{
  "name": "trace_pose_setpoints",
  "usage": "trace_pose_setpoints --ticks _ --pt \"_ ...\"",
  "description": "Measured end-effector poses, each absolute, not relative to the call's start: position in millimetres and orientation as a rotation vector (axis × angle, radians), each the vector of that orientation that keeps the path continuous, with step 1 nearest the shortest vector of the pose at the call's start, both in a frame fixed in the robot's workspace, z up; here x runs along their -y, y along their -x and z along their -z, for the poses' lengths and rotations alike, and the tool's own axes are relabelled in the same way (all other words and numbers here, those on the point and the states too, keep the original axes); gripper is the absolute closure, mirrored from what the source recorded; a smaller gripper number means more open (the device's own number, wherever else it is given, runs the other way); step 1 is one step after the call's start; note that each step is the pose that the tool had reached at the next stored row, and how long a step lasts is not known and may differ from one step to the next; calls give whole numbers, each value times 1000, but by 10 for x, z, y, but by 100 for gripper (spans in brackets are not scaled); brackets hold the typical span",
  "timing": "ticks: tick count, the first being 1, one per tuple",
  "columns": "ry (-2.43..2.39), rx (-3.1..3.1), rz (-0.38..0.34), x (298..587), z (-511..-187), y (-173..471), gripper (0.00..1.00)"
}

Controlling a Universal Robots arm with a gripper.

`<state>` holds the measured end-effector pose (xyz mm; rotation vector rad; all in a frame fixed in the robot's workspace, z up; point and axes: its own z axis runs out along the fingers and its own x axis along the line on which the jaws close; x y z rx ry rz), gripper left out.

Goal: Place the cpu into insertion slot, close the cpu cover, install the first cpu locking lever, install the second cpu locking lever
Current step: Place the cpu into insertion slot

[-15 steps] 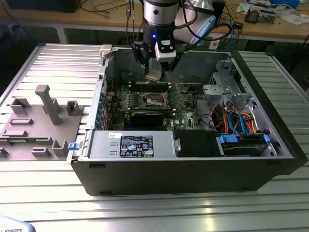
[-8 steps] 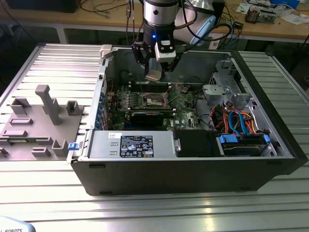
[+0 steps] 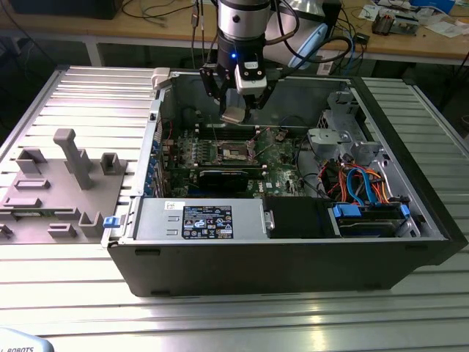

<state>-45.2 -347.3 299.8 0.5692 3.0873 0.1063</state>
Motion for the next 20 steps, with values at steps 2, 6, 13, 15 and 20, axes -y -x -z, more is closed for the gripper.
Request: trace_pose_setpoints --ticks 2,6,13,15,20 --pt "-570 -3087 -105 3473 -2997 452 45" --pt "-574 -3086 -101 3473 -2994 452 45" --pt "-579 -3084 -96 3473 -2989 452 45" --pt "-580 -3084 -95 3473 -2987 452 45" --pt "-585 -3083 -91 3473 -2983 452 45"
